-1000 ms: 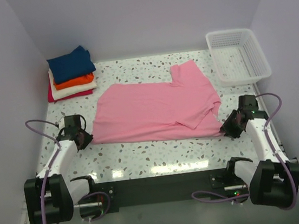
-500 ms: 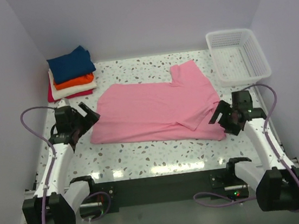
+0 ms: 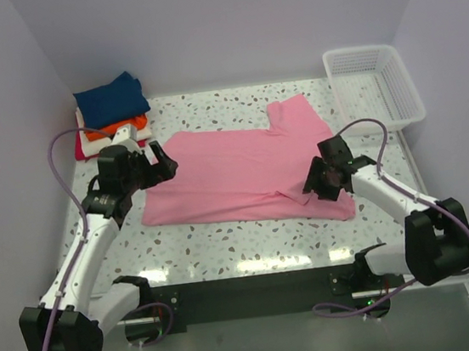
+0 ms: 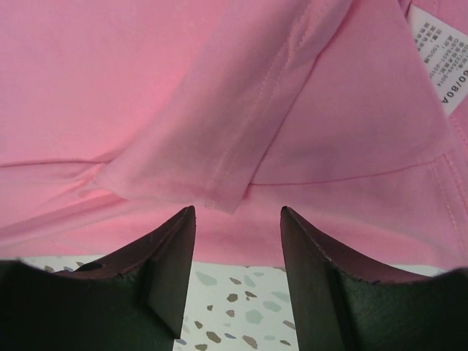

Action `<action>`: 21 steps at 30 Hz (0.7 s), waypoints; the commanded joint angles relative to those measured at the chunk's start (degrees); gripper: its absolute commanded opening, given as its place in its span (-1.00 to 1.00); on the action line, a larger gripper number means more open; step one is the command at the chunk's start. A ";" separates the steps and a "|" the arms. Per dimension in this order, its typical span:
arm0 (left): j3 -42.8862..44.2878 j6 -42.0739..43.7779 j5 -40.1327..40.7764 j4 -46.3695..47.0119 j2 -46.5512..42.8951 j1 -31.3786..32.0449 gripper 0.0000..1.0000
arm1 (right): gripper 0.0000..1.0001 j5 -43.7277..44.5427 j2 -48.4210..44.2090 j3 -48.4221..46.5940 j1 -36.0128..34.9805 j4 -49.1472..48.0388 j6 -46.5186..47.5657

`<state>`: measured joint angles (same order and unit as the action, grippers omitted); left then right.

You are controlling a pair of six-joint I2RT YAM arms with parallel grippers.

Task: Fold and stack the t-shirts
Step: Fold the tshirt

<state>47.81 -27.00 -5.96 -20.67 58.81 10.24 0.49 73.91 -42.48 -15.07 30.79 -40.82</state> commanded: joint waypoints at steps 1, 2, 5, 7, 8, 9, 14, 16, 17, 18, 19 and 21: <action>-0.70 2.74 2.88 2.03 -0.80 0.22 1.00 | 0.04 0.83 1.14 -0.50 -0.57 -6.52 -3.48; -0.96 2.83 3.66 2.29 -0.80 0.22 1.00 | 0.03 0.83 1.50 -0.59 -1.27 -6.79 -3.74; -1.32 3.27 3.85 1.95 -0.54 0.22 1.00 | 0.03 1.18 2.99 -0.59 -1.98 -7.32 -3.83; -1.58 3.36 4.11 2.12 -0.80 0.22 1.00 | 0.02 1.00 3.61 -0.33 -2.16 -7.58 -4.01; -1.58 3.36 4.37 1.95 -0.80 0.22 1.00 | 0.01 0.92 4.05 -0.15 -2.33 -8.02 -4.27; -1.58 3.45 4.55 1.77 -0.89 0.22 1.00 | 0.01 0.91 4.14 0.29 -2.77 -8.20 -4.36; -2.02 3.54 4.37 1.77 -0.71 0.31 1.00 | 0.02 1.71 5.28 0.73 -3.39 -8.46 -4.62; -1.85 3.54 4.37 1.77 -0.27 0.22 1.00 | 0.02 1.79 5.54 0.82 -3.56 -8.81 -4.80; -1.76 3.54 4.37 1.68 -0.27 0.31 1.00 | 0.02 1.88 5.80 0.82 -3.91 -8.81 -4.88; -1.76 3.54 4.37 1.68 -0.27 0.31 1.00 | 0.02 1.88 6.07 0.82 -4.09 -8.81 -4.97; -1.76 3.54 4.46 1.68 -0.27 0.31 1.00 | 0.02 2.32 6.16 0.82 -4.26 -8.81 -5.06; -1.84 3.54 4.46 1.68 -0.27 0.31 1.00 | 0.02 2.50 6.77 0.99 -4.53 -9.08 -5.24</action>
<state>46.06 -24.67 -2.15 -20.60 58.61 10.22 0.80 80.05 -41.76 -19.03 24.05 -44.86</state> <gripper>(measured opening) 0.997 0.510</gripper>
